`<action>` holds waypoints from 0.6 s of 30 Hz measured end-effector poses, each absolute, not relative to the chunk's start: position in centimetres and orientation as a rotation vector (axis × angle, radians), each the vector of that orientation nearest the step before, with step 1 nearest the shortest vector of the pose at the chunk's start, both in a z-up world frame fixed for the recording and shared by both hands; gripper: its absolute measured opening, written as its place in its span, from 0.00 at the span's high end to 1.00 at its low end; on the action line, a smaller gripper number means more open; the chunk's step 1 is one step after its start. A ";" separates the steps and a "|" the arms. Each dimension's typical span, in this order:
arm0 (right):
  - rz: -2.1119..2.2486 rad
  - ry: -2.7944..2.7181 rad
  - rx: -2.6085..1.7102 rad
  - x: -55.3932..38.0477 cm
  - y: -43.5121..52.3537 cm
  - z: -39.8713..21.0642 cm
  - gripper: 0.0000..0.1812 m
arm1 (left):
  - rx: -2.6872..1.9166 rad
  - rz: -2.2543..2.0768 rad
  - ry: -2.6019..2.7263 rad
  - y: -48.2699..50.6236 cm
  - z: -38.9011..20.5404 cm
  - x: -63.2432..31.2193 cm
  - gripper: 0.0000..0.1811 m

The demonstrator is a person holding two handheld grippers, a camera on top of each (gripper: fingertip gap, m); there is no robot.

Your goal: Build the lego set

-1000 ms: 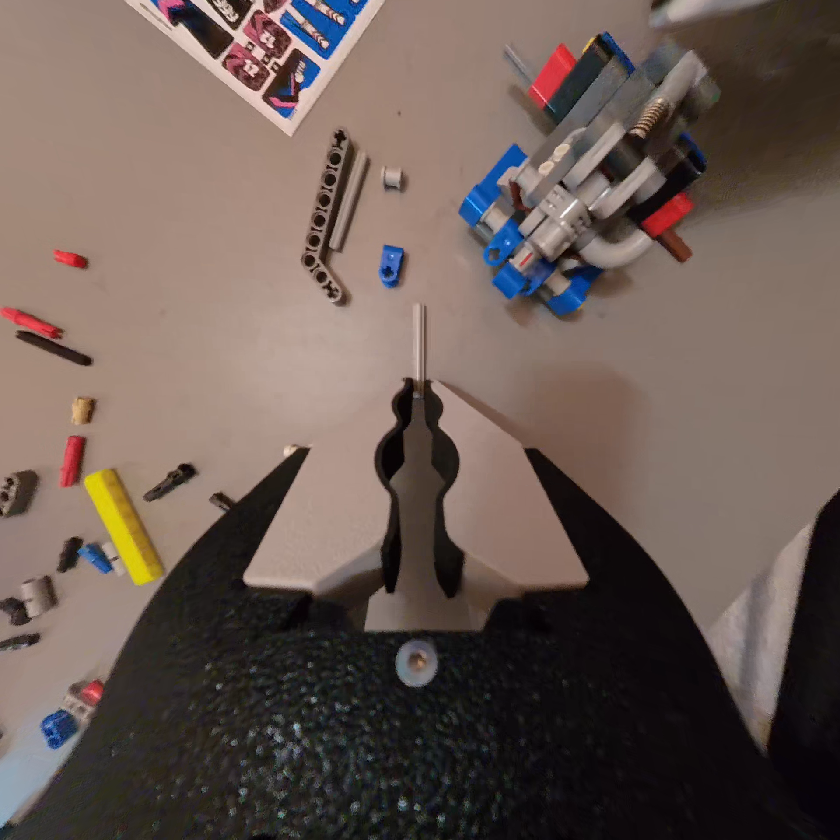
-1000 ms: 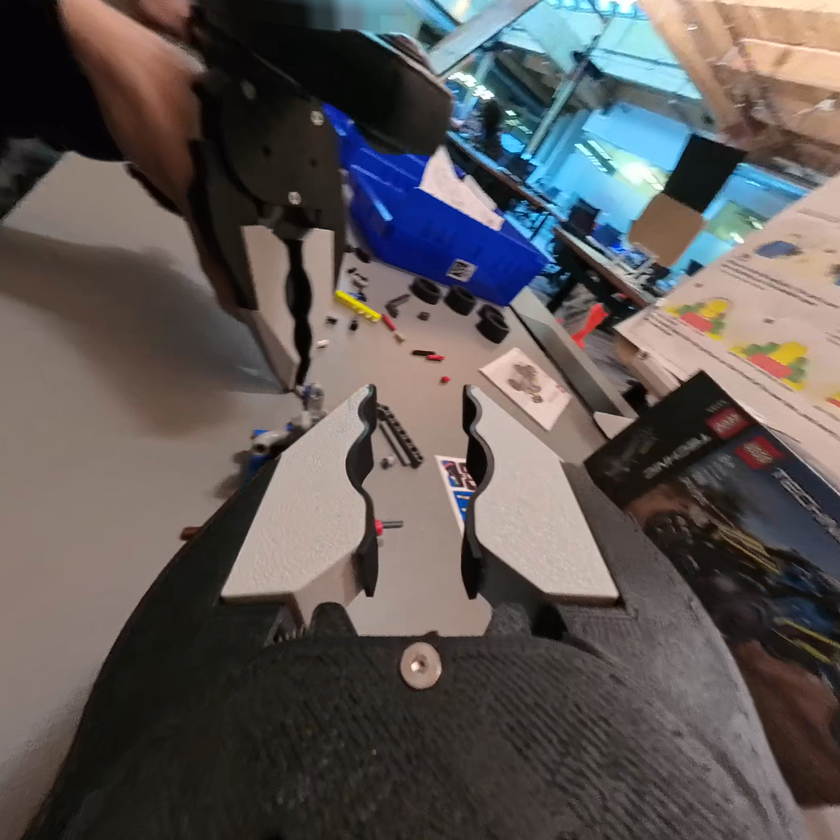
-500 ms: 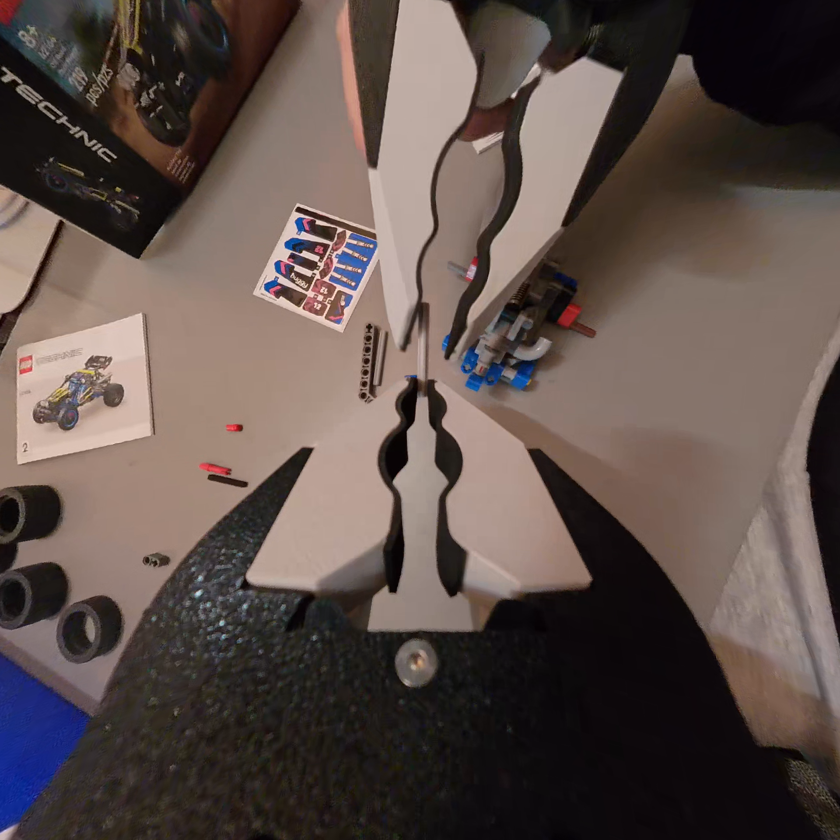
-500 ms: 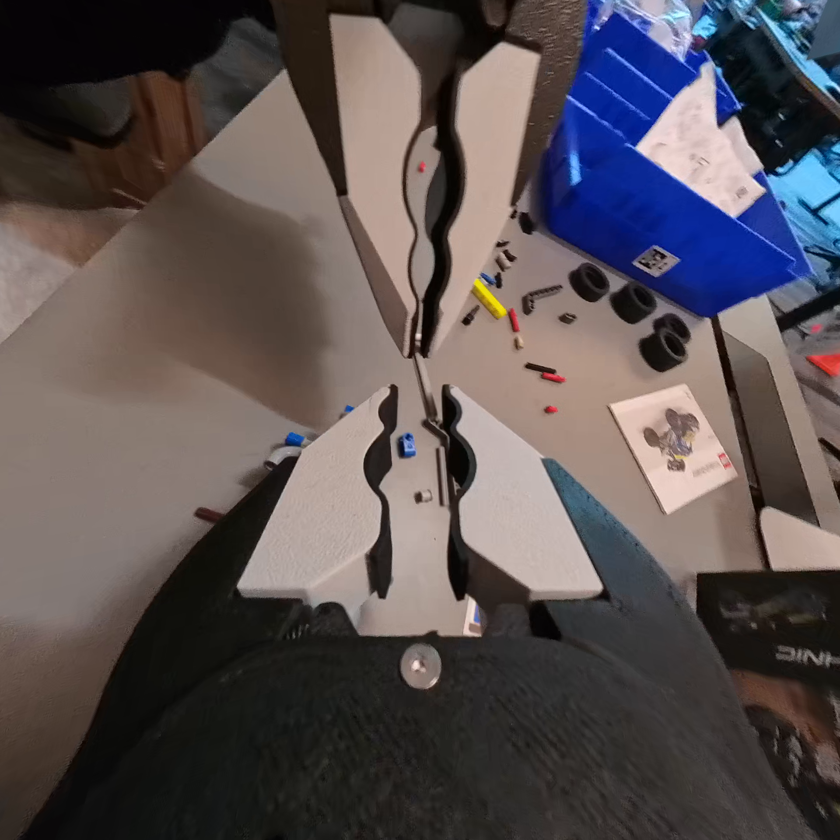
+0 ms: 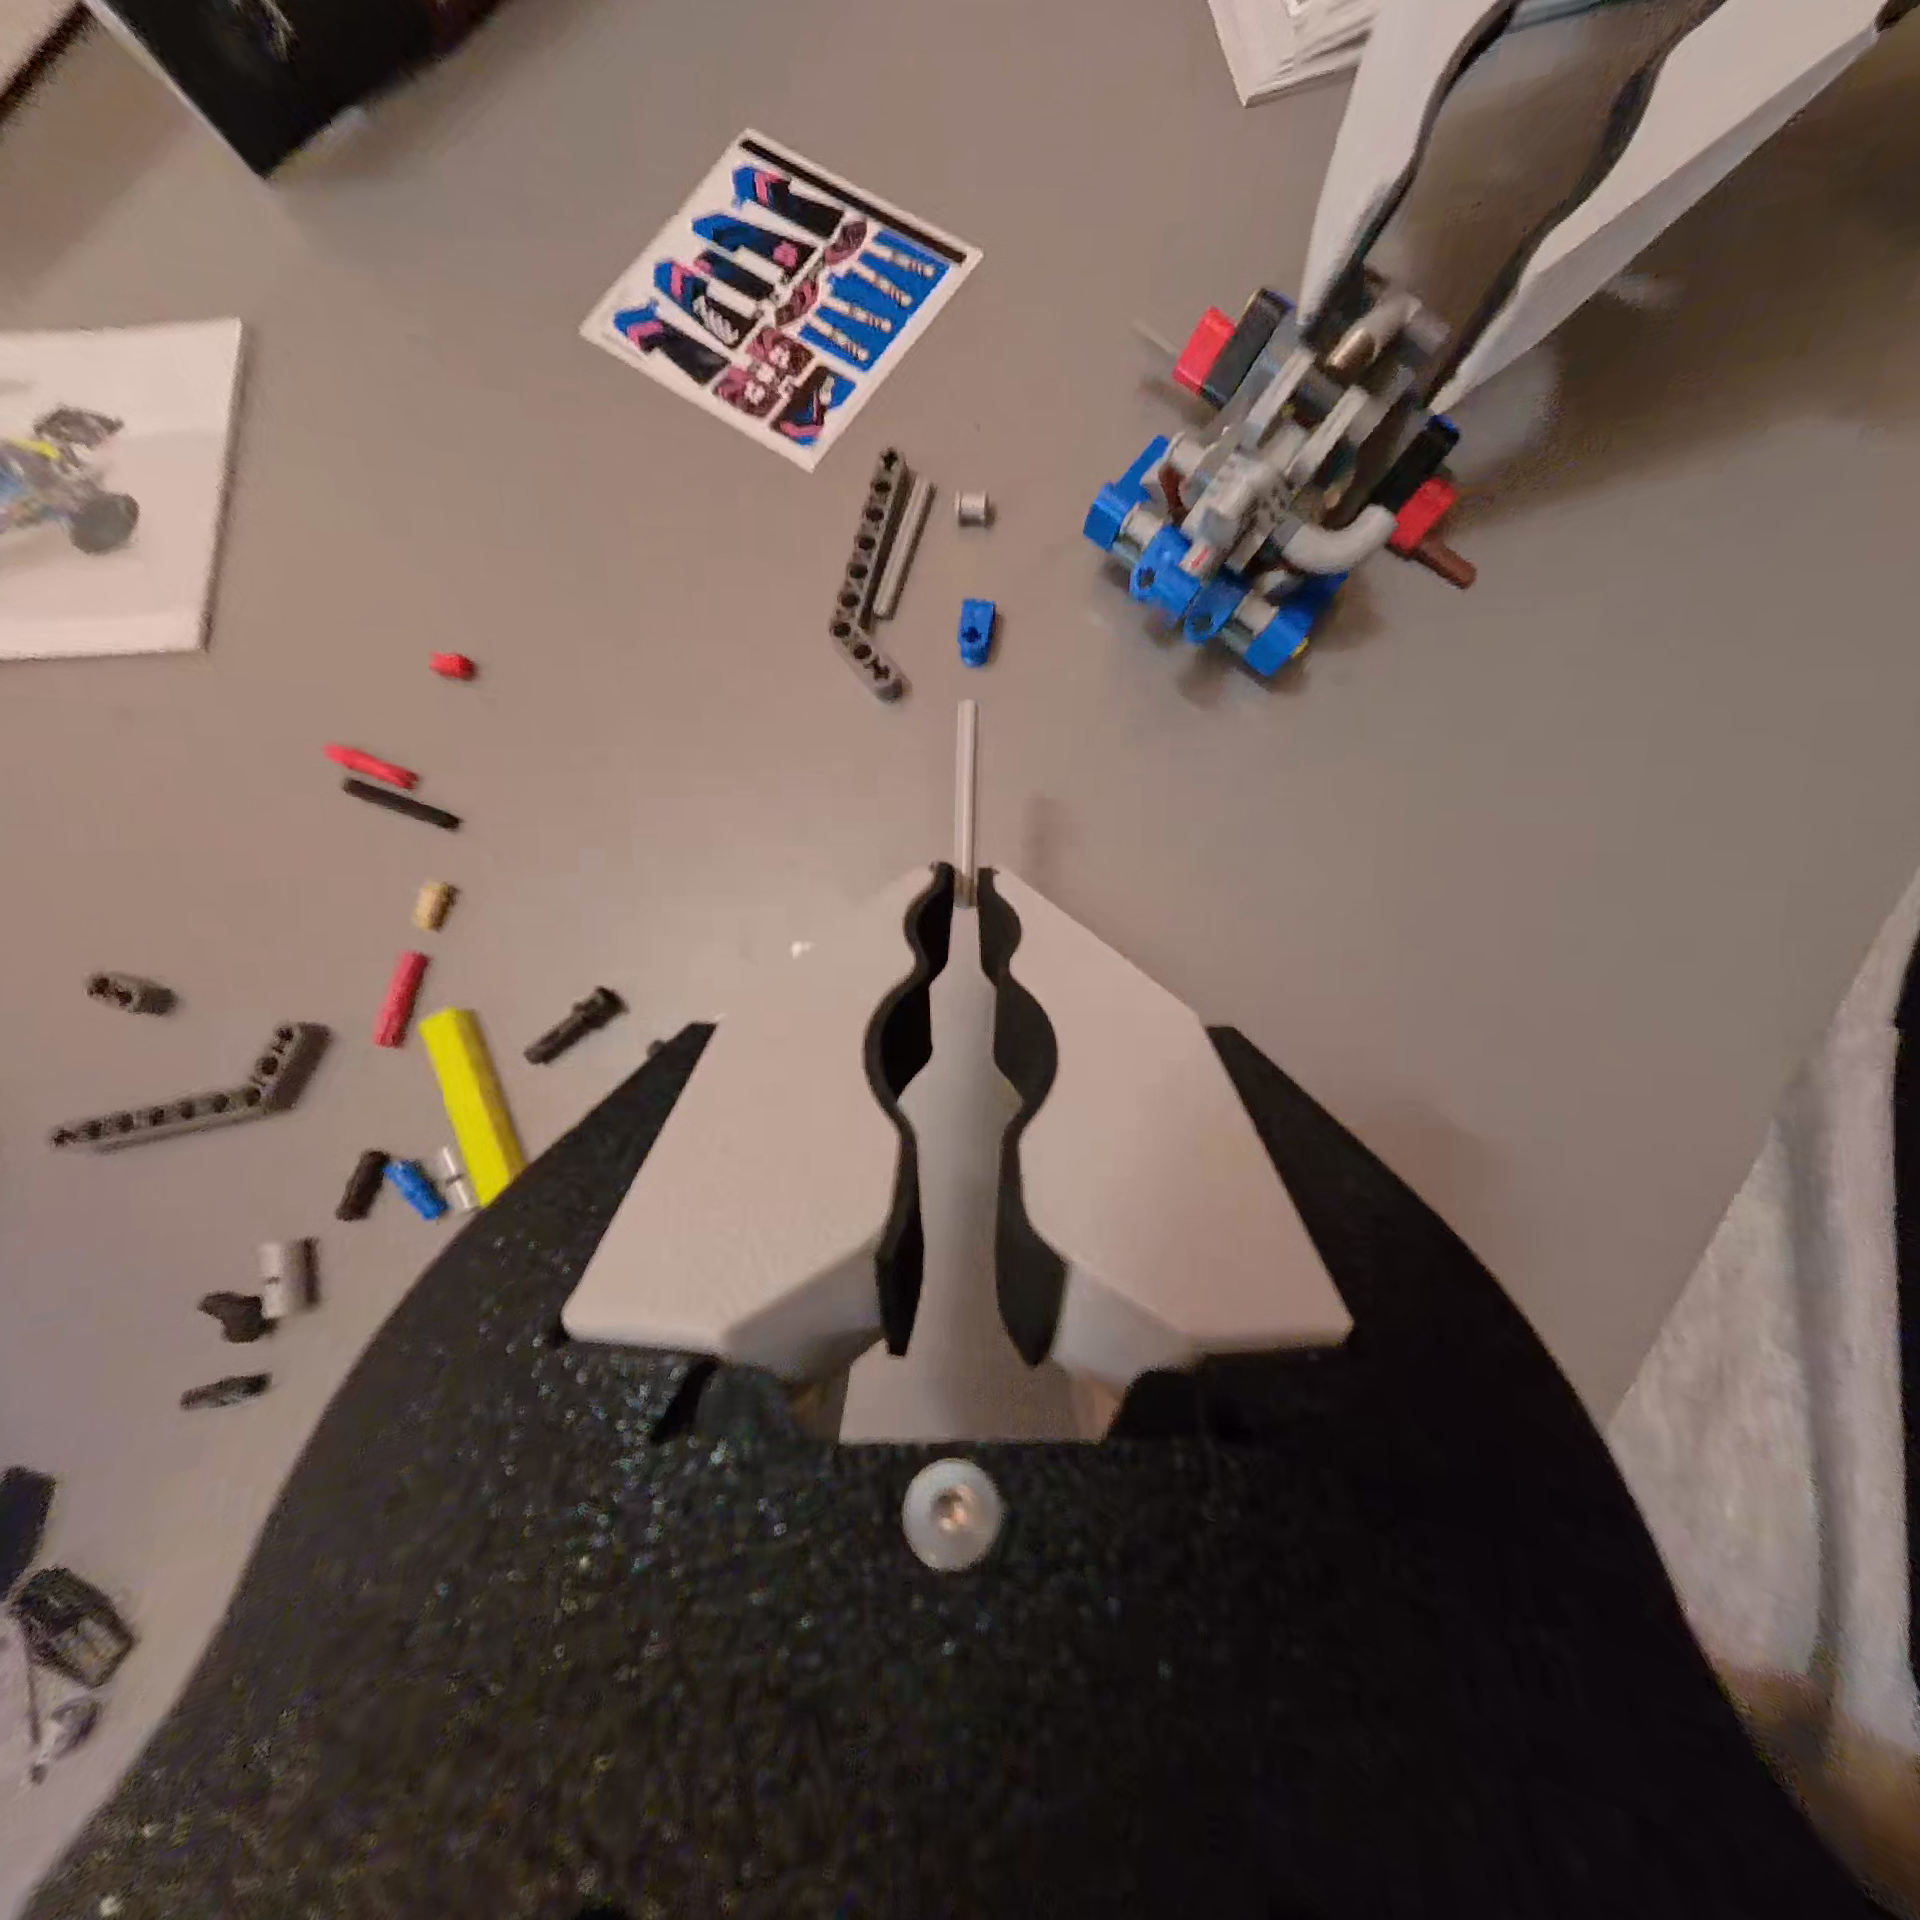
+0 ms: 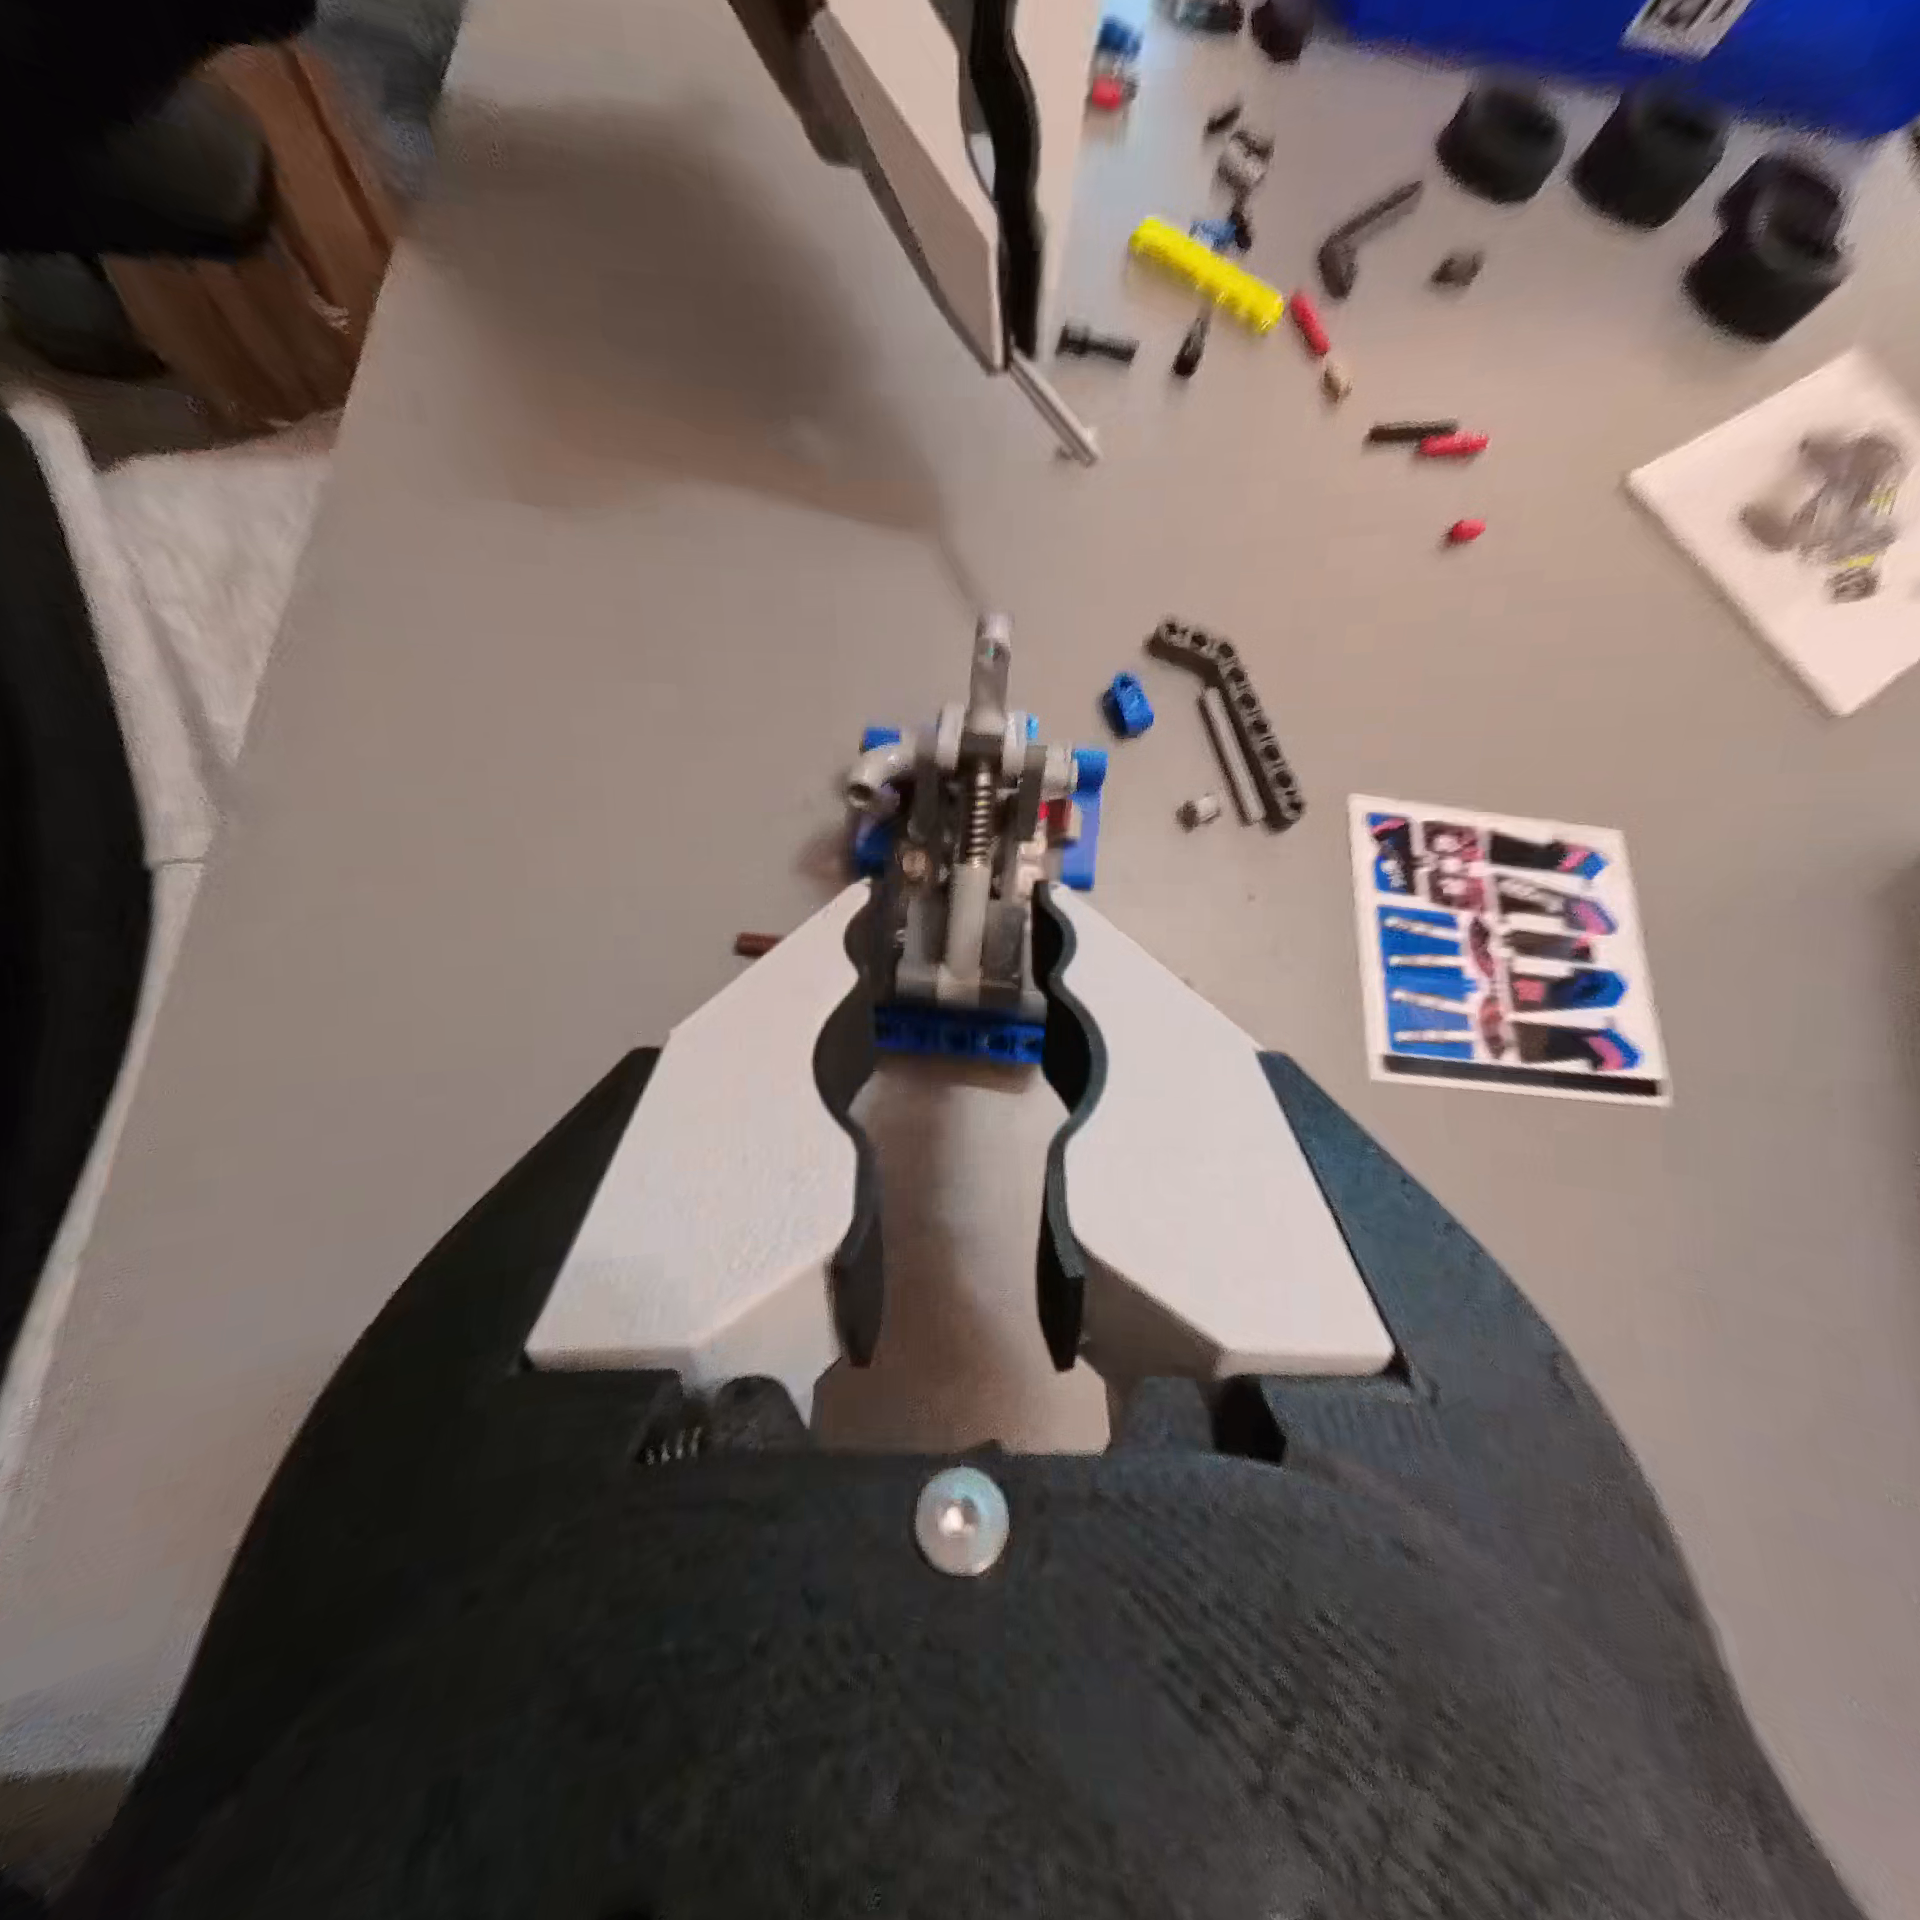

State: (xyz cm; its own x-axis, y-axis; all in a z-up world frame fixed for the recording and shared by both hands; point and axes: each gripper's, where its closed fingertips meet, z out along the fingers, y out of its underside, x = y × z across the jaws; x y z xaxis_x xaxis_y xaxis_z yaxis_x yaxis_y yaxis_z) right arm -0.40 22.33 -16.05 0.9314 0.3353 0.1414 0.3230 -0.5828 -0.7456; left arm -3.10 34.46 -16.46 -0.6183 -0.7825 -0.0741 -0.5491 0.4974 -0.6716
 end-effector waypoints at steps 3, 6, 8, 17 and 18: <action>0.020 -0.459 -2.220 -0.6 22.8 -16.2 0.93 | -1.104 -0.844 2.378 34.8 -17.2 -3.6 0.99; -0.010 -0.441 -2.266 -0.3 23.1 -16.7 0.86 | -1.104 -0.878 2.380 34.8 -17.4 -4.0 0.99; -0.059 -0.444 -2.314 0.3 23.0 -17.4 0.80 | -1.089 -0.884 2.384 34.7 -17.4 -4.1 0.99; 0.049 -0.466 -2.340 -0.2 23.4 -17.9 0.87 | -1.064 -0.936 2.394 34.1 -17.4 -4.1 0.99; 0.062 -0.464 -2.334 -0.2 23.5 -17.8 0.87 | -1.061 -0.933 2.396 34.1 -17.4 -4.1 0.99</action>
